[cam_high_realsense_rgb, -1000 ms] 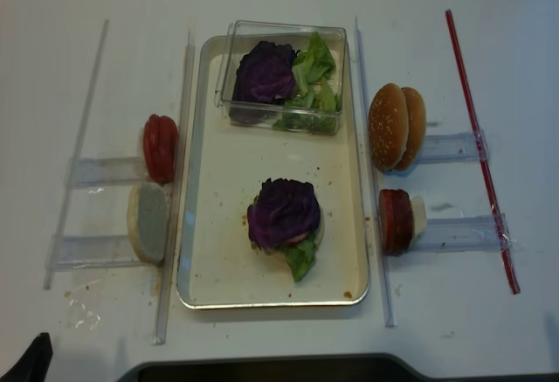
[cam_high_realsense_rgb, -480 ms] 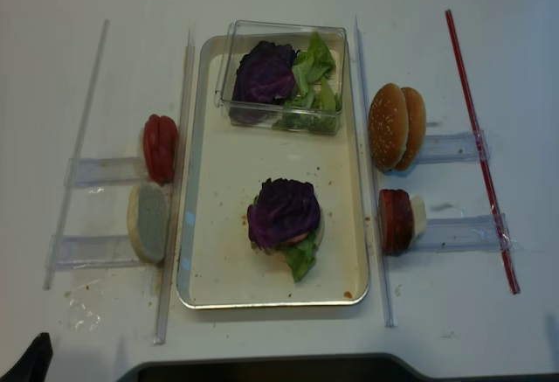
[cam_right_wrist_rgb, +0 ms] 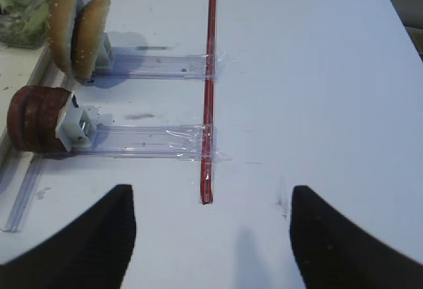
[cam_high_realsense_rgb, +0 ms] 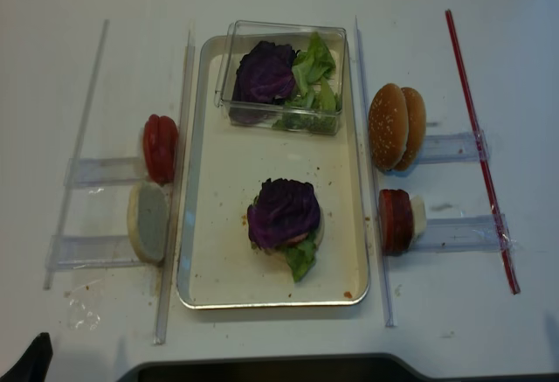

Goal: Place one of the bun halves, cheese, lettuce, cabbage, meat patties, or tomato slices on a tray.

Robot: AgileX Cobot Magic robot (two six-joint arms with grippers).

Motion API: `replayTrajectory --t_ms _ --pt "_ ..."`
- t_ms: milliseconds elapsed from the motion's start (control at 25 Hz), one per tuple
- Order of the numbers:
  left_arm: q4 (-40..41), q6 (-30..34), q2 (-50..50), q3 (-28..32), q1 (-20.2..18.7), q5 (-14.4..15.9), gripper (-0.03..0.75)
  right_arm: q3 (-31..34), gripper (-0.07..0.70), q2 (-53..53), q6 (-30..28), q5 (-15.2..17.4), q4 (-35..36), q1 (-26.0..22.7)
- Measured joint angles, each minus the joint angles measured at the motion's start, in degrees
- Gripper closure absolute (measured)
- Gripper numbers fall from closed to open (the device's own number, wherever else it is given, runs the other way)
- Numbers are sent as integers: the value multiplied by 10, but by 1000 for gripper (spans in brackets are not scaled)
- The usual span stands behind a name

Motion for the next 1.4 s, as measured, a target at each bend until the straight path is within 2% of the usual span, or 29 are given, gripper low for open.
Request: replayTrajectory --t_ms 1400 --pt "0 -5 0 0 0 0 169 0 120 0 0 0 -1 0"
